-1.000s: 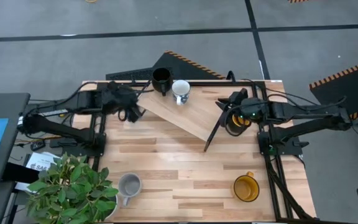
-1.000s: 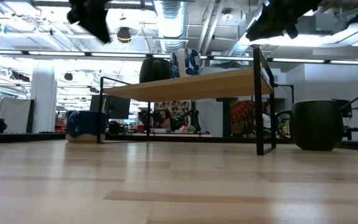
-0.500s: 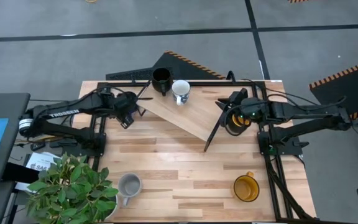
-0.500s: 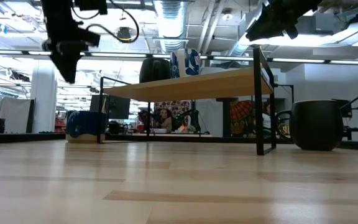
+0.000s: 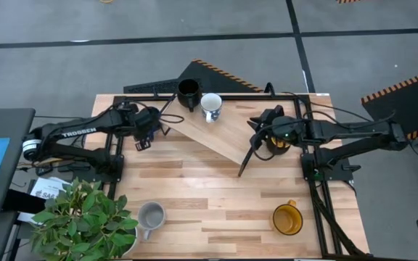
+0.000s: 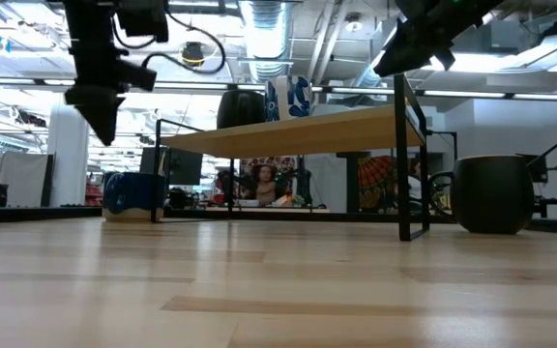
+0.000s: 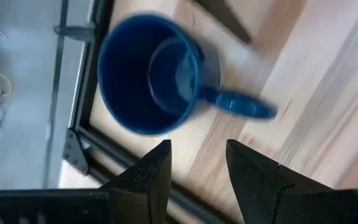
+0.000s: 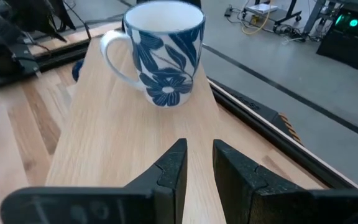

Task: Place coffee mugs
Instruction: Put the blue mug on the shelf

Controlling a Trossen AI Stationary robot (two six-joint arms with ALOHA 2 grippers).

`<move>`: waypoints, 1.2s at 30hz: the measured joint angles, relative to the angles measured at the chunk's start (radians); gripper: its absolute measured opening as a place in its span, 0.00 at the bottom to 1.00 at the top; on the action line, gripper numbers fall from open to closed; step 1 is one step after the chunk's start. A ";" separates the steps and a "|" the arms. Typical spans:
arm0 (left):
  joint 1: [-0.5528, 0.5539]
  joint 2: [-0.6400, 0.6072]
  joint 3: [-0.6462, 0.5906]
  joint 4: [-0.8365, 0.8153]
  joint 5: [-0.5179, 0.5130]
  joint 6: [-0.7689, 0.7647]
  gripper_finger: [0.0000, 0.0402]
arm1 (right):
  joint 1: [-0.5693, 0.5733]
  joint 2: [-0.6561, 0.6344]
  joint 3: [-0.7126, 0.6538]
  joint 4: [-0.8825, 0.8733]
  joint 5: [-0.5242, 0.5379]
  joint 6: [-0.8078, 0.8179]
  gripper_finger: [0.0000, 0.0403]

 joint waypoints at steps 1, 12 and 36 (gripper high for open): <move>0.007 0.012 0.000 -0.014 -0.001 0.018 0.35 | 0.000 0.000 0.000 0.004 0.000 0.001 0.26; 0.061 0.210 0.000 0.023 -0.061 0.239 0.35 | 0.000 -0.003 0.000 0.011 0.000 0.000 0.26; 0.155 0.337 -0.001 0.096 0.006 0.395 0.22 | 0.000 -0.003 0.000 0.015 0.000 0.001 0.26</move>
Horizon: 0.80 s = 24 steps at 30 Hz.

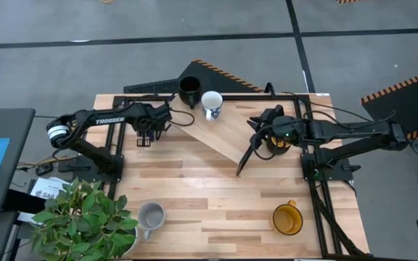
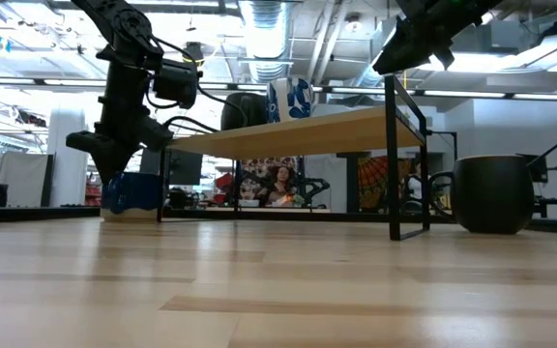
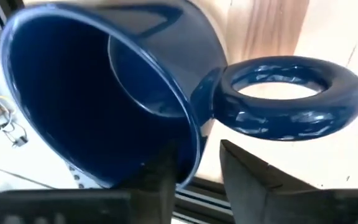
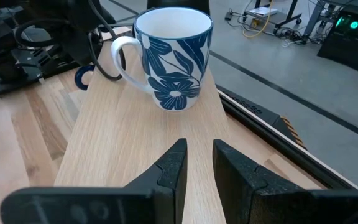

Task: Place coffee mugs
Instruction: Put the blue mug on the shelf

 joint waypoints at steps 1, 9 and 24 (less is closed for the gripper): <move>0.000 0.000 0.000 -0.001 0.001 0.000 0.17 | 0.000 0.000 0.000 0.000 0.000 0.000 0.26; -0.005 0.001 -0.001 -0.072 0.030 -0.039 0.02 | 0.000 0.000 0.000 0.000 0.000 0.000 0.26; -0.105 -0.119 0.144 -0.455 0.108 -0.278 0.01 | 0.000 0.000 0.000 0.011 0.000 0.000 0.26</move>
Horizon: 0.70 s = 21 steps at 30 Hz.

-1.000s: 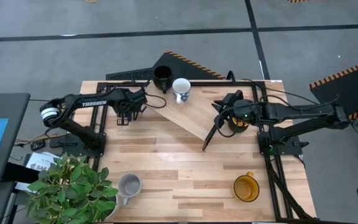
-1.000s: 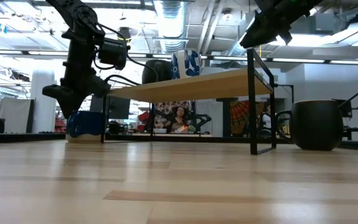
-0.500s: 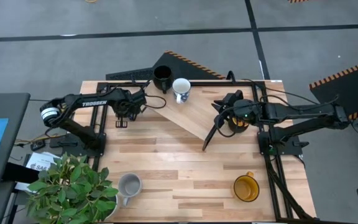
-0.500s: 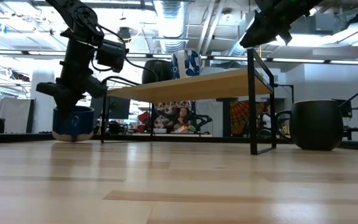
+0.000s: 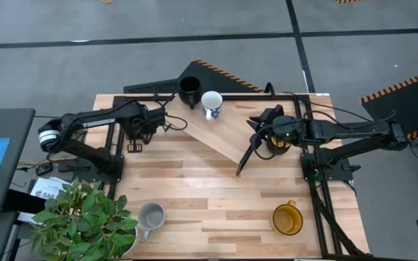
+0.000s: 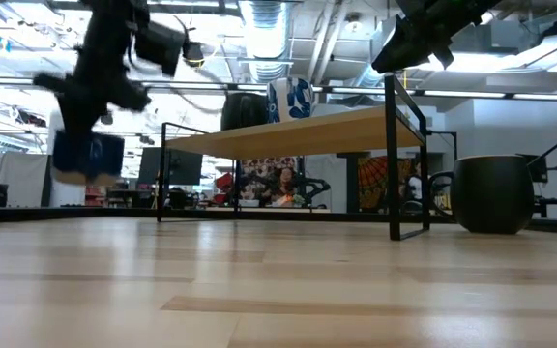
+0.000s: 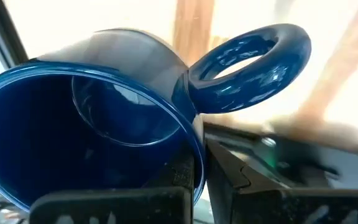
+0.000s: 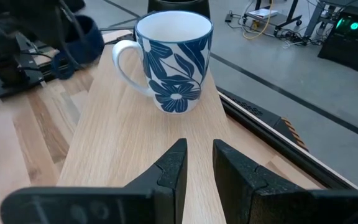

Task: Place coffee mugs
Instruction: Put the blue mug on the shelf

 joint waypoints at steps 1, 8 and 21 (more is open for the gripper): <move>-0.015 -0.016 0.026 -0.028 0.017 -0.022 0.01 | 0.000 0.000 0.000 0.001 0.000 0.000 0.26; -0.144 -0.096 0.217 -0.102 0.130 -0.161 0.00 | 0.000 0.000 0.000 0.002 0.000 -0.006 0.26; -0.383 -0.006 0.442 0.095 0.148 -0.146 0.00 | 0.000 0.000 0.000 0.006 0.000 -0.009 0.26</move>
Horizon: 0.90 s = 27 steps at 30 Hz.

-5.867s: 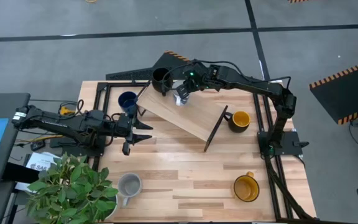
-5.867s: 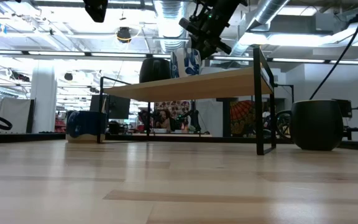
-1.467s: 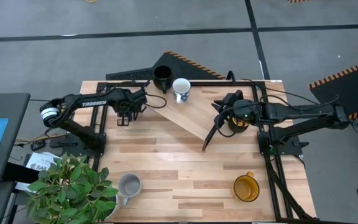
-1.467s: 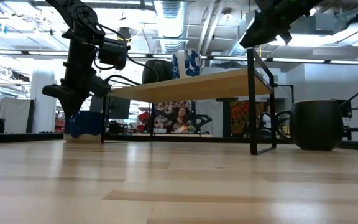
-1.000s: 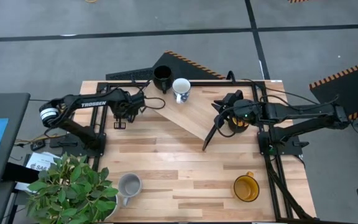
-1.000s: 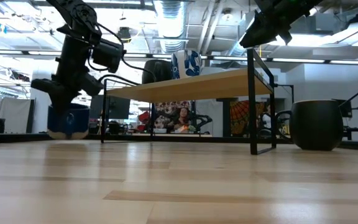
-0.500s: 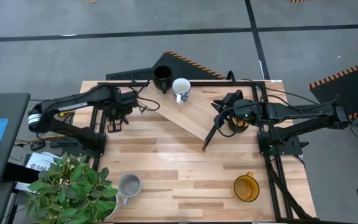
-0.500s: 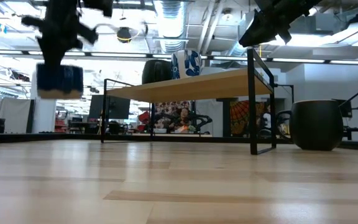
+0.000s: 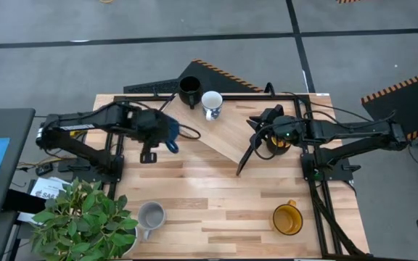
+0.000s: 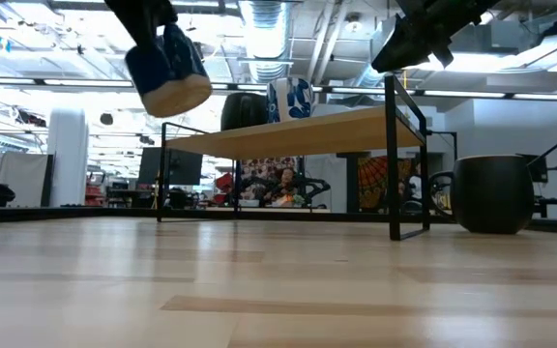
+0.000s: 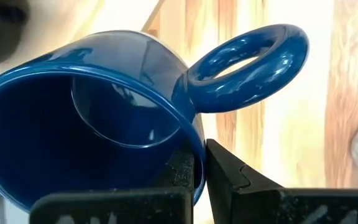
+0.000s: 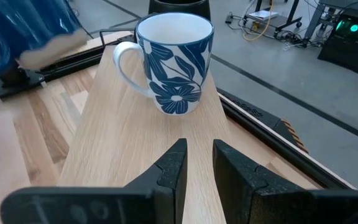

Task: Place coffee mugs
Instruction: Put the blue mug on the shelf

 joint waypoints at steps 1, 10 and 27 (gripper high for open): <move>0.000 0.022 0.010 -0.003 -0.001 0.017 0.00 | 0.000 0.000 0.000 0.000 0.000 0.000 0.26; 0.059 0.233 0.167 -0.051 -0.086 0.152 0.00 | 0.000 0.000 0.000 0.007 0.000 0.000 0.26; 0.166 0.324 0.222 -0.138 -0.133 0.210 0.01 | 0.000 0.000 0.000 0.005 0.000 0.000 0.26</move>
